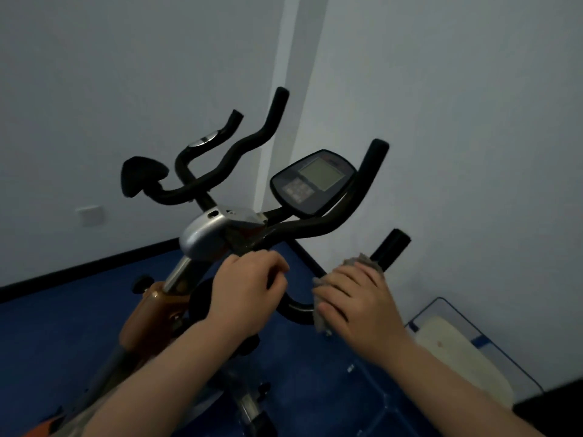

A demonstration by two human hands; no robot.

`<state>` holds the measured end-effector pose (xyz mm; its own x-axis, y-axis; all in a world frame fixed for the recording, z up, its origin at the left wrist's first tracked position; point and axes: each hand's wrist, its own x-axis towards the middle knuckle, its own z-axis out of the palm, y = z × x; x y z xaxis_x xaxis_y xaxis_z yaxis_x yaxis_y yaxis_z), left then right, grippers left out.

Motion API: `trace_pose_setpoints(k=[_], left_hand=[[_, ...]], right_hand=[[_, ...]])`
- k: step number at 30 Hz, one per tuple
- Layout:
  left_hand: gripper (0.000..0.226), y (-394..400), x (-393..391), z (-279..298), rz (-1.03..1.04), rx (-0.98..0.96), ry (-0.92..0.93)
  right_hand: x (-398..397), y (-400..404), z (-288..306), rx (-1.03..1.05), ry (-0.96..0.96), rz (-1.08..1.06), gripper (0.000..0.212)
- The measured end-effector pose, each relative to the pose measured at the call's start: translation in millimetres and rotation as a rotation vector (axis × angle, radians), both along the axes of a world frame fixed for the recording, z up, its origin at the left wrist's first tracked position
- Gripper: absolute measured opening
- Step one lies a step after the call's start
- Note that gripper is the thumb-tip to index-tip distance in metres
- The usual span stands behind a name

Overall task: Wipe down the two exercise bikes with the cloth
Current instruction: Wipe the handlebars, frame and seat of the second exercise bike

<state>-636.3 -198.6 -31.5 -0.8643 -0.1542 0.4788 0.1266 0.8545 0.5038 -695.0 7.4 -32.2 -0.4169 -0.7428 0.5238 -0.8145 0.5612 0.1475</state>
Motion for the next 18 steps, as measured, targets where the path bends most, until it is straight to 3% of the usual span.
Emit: trace_pose_setpoints(k=[3, 8, 11, 13, 18], left_hand=[[0.014, -4.5, 3.0, -3.6, 0.000, 0.069, 0.041], [0.009, -4.4, 5.8, -6.2, 0.022, 0.140, 0.119], [0.017, -5.0, 6.8, -8.7, 0.027, 0.144, 0.134], [0.020, -4.7, 6.6, -9.1, 0.030, 0.149, 0.141], [0.020, -4.7, 6.2, -11.8, 0.045, 0.209, 0.182]], right_hand=[[-30.0, 24.2, 20.7, 0.025, 0.079, 0.019, 0.027], [-8.1, -6.2, -1.1, -0.314, -0.045, -0.248, 0.023], [-5.6, -1.6, -4.9, -0.071, 0.003, 0.018, 0.019], [-31.5, 19.1, 13.0, 0.041, 0.062, 0.083, 0.023], [-24.5, 9.6, 8.8, -0.228, -0.036, -0.218, 0.027]])
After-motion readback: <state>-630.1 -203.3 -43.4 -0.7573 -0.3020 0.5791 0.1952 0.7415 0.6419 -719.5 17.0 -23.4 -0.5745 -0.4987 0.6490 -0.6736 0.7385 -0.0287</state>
